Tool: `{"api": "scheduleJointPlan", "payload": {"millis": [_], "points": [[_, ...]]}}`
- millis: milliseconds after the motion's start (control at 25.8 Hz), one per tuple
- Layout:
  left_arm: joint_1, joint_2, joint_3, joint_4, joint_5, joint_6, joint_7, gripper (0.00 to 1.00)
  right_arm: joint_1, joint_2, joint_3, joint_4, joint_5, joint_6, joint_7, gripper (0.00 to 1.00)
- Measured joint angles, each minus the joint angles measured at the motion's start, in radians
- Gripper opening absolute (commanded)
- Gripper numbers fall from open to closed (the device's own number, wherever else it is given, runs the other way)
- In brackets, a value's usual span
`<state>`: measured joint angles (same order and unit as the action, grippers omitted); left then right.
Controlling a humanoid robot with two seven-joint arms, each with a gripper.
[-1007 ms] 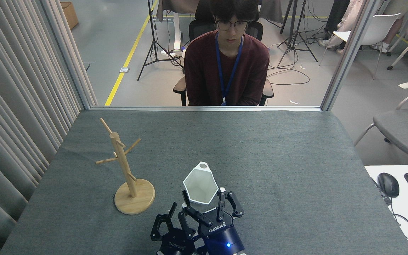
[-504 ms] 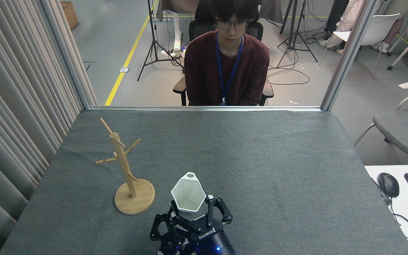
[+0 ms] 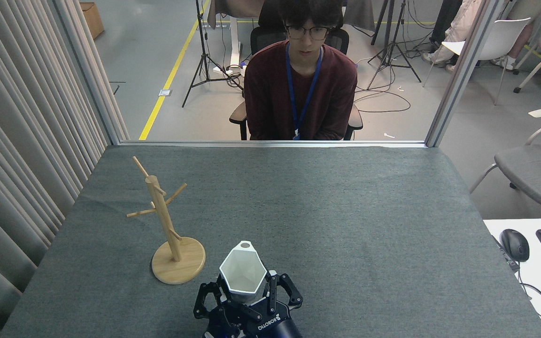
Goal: Hang cup on storage rack
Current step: 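Grasp the cup with the left gripper and open the right gripper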
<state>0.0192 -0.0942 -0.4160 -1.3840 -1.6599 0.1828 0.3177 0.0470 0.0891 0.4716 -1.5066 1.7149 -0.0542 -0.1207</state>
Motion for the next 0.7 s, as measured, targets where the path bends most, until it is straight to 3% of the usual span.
{"api": "scheduleJointPlan", "payload": {"millis": [194, 232, 310, 349, 581, 697], "points": [[-0.002, -0.001, 0.0, 0.0, 0.002, 0.0, 0.015, 1.0, 0.0, 0.0, 0.0, -0.001, 0.0, 0.0, -0.001, 0.5], [-0.002, -0.001, 0.0, 0.0, 0.002, 0.0, 0.026, 0.88, 0.0, 0.0, -0.001, -0.001, 0.0, 0.0, -0.001, 0.51], [-0.002, -0.001, 0.0, 0.0, 0.002, 0.0, 0.041, 0.52, 0.0, 0.0, -0.001, -0.001, 0.0, 0.001, -0.001, 0.51], [-0.002, -0.001, -0.001, 0.0, 0.002, 0.0, 0.046, 0.42, 0.001, 0.0, -0.001, -0.001, 0.0, 0.001, -0.001, 0.51], [-0.005, 0.002, -0.002, 0.003, -0.012, 0.0, 0.051, 0.4, 0.001, 0.0, -0.002, -0.001, 0.0, 0.001, -0.002, 0.51], [-0.007, 0.003, -0.003, 0.006, -0.016, -0.001, 0.052, 0.4, 0.001, 0.0, -0.002, -0.003, 0.0, 0.003, -0.002, 0.58]]}}
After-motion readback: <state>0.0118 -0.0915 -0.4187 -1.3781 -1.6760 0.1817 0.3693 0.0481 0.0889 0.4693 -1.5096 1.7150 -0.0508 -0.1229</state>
